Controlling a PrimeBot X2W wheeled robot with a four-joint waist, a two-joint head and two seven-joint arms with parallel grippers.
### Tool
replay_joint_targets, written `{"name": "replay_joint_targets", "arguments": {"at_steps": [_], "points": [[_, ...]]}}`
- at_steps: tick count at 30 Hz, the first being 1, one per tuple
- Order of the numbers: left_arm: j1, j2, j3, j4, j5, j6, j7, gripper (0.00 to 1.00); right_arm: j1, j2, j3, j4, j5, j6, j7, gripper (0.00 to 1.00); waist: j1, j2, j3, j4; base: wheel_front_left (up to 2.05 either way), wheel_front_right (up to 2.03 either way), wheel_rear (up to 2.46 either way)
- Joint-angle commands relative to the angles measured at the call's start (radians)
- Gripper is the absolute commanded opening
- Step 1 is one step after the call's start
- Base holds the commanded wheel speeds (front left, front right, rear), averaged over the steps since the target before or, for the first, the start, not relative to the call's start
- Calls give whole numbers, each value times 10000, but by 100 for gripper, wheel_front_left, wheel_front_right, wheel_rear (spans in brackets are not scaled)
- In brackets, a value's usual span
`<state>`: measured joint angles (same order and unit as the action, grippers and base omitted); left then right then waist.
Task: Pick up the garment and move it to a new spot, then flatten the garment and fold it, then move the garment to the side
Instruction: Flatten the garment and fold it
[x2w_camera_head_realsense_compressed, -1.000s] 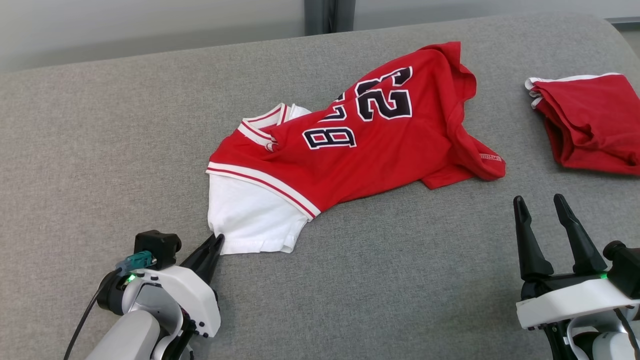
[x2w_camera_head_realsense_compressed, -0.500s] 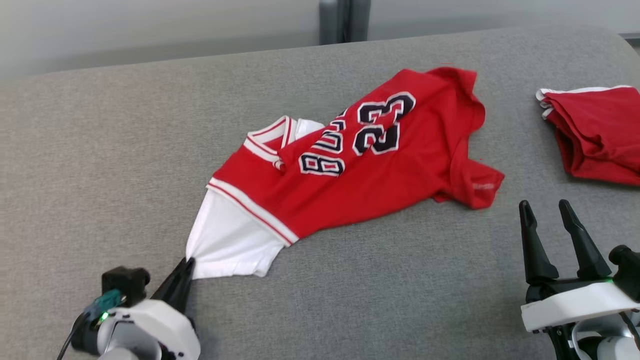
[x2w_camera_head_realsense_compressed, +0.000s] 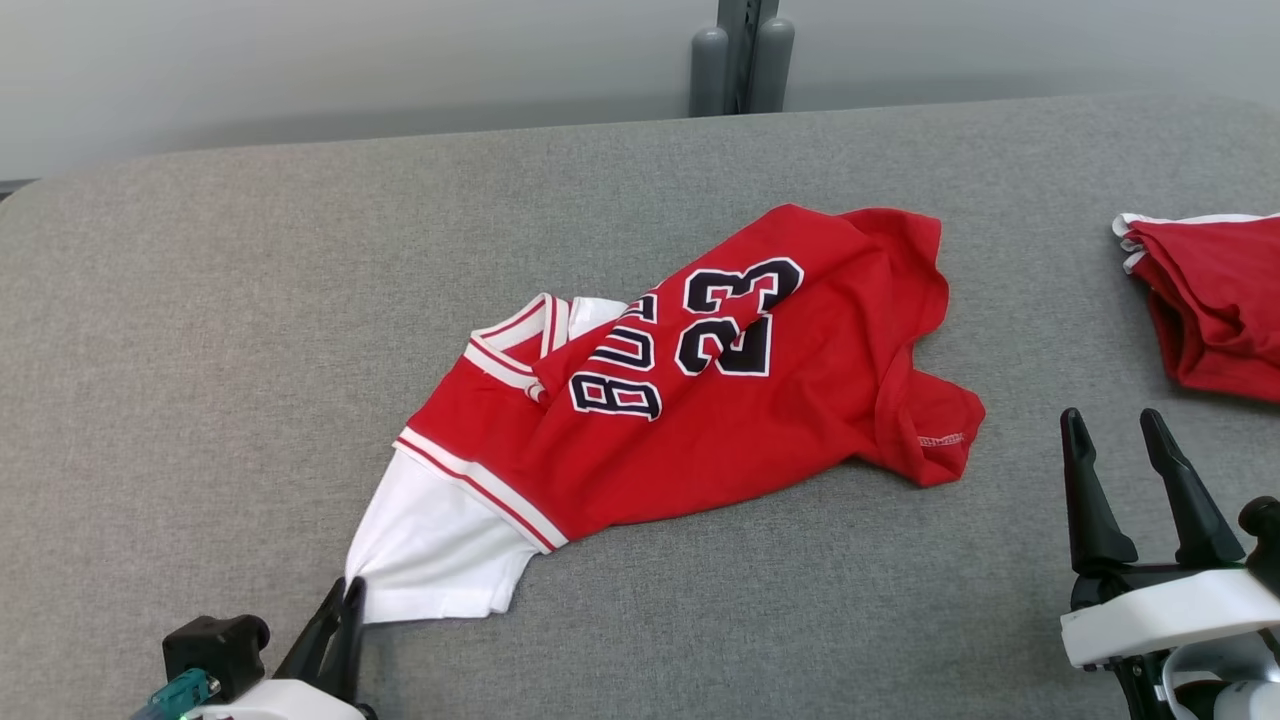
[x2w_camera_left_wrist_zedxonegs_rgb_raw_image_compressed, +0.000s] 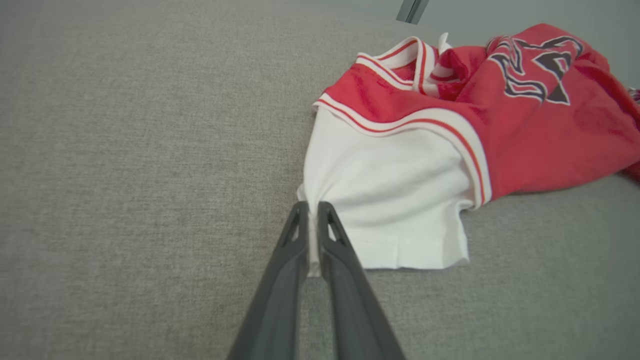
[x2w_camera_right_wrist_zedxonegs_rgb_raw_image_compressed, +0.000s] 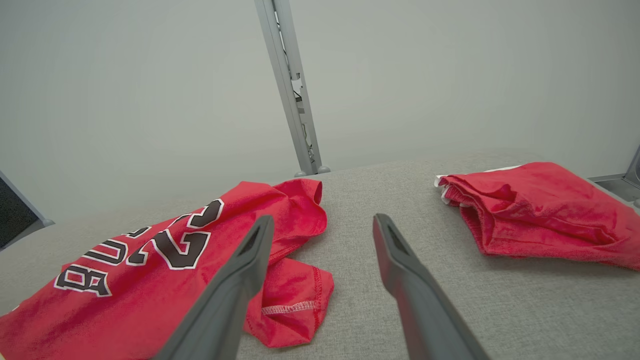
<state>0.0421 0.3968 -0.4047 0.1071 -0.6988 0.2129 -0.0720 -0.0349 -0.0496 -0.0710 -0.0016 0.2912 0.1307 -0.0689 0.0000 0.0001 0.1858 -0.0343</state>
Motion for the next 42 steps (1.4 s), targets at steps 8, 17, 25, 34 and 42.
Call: {"name": "replay_joint_targets", "arguments": {"at_steps": [8, 17, 25, 34, 42], "points": [[-344, -213, 470, -931, 659, 434, -1499, 100, 125, -33, 46, -317, -527, 1, 177, 100, 0, -1, -427, -117, 0, 0, 0], [-315, 90, 980, -1698, 1823, 1114, -1860, 100, 477, -35, 318, -484, -941, 1, 605, 100, 0, -1, -1023, -160, 0, 0, 0], [433, 469, 1126, -1842, 1865, 1425, -1718, 100, 692, -33, 452, -464, -1032, 1, 820, 100, 0, -1, -1339, -172, 0, 0, 0], [518, 516, 1129, -2014, 1767, 1471, -1599, 100, 701, -35, 439, -439, -947, 1, 855, 100, 0, -1, -1291, -99, 0, 0, 0], [348, 490, 1029, -1982, 1740, 1430, -1554, 100, 633, -132, 719, -114, -871, 1, 1167, 100, 0, -1, -1225, 75, 0, 0, 0]]}}
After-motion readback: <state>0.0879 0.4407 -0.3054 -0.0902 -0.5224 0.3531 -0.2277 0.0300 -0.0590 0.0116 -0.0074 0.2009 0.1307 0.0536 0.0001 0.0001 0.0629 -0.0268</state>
